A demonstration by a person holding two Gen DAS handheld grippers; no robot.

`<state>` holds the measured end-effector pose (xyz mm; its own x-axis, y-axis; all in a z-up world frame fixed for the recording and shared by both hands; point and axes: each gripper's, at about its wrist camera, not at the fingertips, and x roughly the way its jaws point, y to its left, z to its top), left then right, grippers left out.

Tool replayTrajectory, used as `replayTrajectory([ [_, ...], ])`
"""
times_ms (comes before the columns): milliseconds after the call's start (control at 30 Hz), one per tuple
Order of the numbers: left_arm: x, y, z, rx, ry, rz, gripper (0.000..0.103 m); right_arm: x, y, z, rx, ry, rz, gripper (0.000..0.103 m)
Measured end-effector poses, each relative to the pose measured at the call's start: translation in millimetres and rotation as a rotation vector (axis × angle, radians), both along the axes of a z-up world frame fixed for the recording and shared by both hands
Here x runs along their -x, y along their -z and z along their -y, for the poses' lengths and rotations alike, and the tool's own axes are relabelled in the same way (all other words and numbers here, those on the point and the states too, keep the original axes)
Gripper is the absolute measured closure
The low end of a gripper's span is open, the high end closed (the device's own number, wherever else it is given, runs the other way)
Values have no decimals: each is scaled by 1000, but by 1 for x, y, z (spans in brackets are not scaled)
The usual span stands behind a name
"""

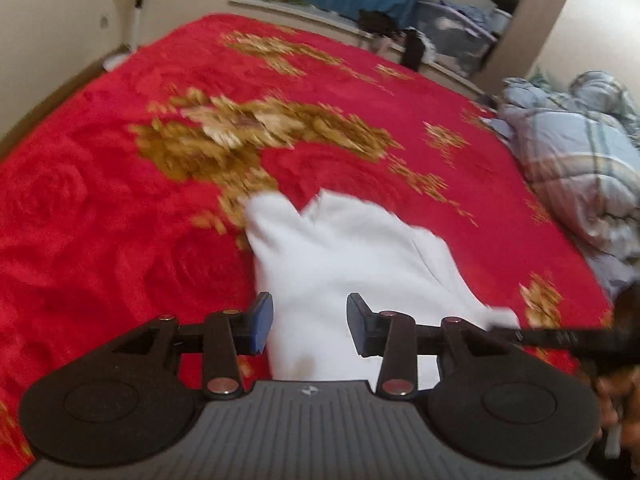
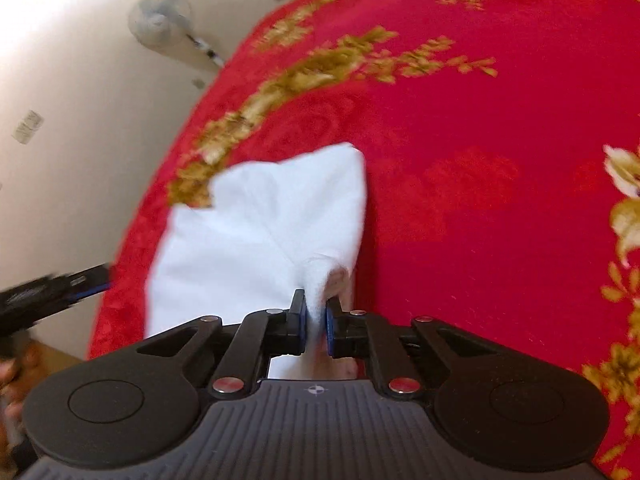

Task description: Fold small clothes

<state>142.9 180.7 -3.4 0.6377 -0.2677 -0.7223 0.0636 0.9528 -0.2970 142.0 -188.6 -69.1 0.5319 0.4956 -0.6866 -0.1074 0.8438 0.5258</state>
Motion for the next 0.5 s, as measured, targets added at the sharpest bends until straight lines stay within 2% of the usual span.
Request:
replayTrajectory([
  [67,8,15,-2,34,1,-33,58,3,-4,1,10,-3,6,93],
  [100,11,21,-2,43,-9,-57,58,7,-5,2,15,-5,13,88],
  [167,12,35,-4,67,-39,-118,54,14,-10,5,11,2,30,85],
  [200,11,41,-3,79,-36,-151,51,19,-11,6,3,-4,32,80],
  [233,10,46,-2,83,-25,-187,49,22,-10,6,-3,-21,28,73],
  [300,11,55,-2,84,-5,-232,45,26,-6,-2,14,-87,5,67],
  [367,12,58,0,80,13,-243,44,32,0,-12,79,-145,0,67],
  [400,11,57,0,75,16,-238,44,36,2,-16,109,-165,2,73],
  [433,11,56,1,73,17,-232,44,40,1,-17,116,-181,9,96],
  [500,11,54,2,74,26,-222,44,46,-12,-7,62,-166,37,98],
])
